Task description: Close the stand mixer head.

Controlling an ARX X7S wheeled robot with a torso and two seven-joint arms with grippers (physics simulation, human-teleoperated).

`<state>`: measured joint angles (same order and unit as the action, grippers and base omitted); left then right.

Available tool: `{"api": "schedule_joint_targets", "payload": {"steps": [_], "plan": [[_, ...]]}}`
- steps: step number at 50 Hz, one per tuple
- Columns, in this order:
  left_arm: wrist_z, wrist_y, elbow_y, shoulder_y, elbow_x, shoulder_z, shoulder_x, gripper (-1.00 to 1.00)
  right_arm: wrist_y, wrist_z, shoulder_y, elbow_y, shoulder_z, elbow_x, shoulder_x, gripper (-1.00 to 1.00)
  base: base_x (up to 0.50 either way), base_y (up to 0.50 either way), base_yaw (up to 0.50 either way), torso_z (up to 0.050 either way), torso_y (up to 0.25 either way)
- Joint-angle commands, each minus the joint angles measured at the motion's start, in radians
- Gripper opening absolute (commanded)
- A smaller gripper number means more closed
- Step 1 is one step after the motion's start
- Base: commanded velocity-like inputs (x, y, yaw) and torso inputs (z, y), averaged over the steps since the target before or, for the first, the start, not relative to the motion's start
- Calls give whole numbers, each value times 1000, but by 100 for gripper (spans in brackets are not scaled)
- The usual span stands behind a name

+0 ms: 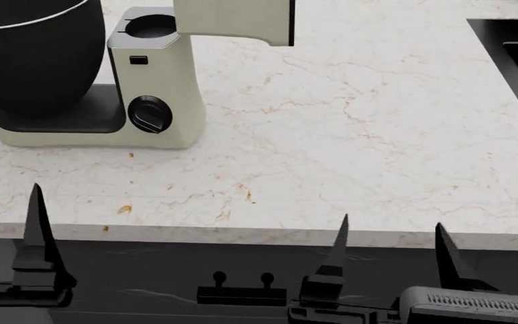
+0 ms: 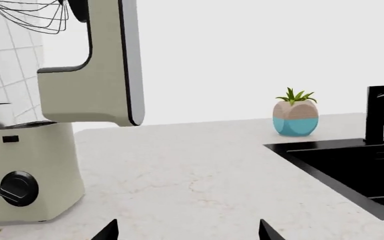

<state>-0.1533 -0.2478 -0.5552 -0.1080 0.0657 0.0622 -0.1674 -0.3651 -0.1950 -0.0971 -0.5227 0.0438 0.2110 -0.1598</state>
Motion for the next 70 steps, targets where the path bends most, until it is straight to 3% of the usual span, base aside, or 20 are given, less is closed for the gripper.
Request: {"api": "schedule_joint_targets", "payload": {"steps": [1, 6, 14, 16, 21, 30, 46, 60, 66, 70], "plan": [[71, -60, -98, -77, 28, -79, -33, 100, -200, 10, -117, -163, -116, 68, -33, 100, 0, 0, 0, 50, 0], [58, -42, -117, -57, 26, -114, -48, 100, -228, 5, -91, -215, -158, 108, -44, 100, 0, 0, 0, 50, 0], [45, -182, -165, -95, 88, -148, -60, 100, -190, -15, -45, -261, -109, 42, -71, 100, 333, 343, 0, 25, 0], [39, -112, -152, -69, 9, -112, -87, 100, -204, -22, -45, -292, -133, 57, -76, 100, 361, 385, 0, 0, 0], [43, -158, -189, -117, 65, -150, -94, 100, -236, -33, -46, -337, -146, 73, -87, 100, 359, 385, 0, 0, 0], [34, 1, -95, -31, 6, -118, -91, 100, -230, -29, -32, -362, -168, 93, -103, 100, 419, 302, 0, 0, 0], [11, -82, -164, -42, 101, -185, -92, 100, -259, -67, -43, -373, -215, 173, -79, 100, 500, -27, 0, 0, 0], [5, -94, -191, -38, 168, -233, -94, 100, -200, -63, -23, -391, -208, 185, -92, 100, 120, 0, 0, 0, 1], [1, -97, -194, -41, 180, -238, -99, 100, -260, -133, -54, -441, -284, 236, -95, 100, 0, 0, 0, 0, 0], [-2, -100, -190, -44, 188, -244, -99, 100, -376, -214, -100, -506, -455, 367, -116, 100, 0, 0, 0, 0, 0]]}}
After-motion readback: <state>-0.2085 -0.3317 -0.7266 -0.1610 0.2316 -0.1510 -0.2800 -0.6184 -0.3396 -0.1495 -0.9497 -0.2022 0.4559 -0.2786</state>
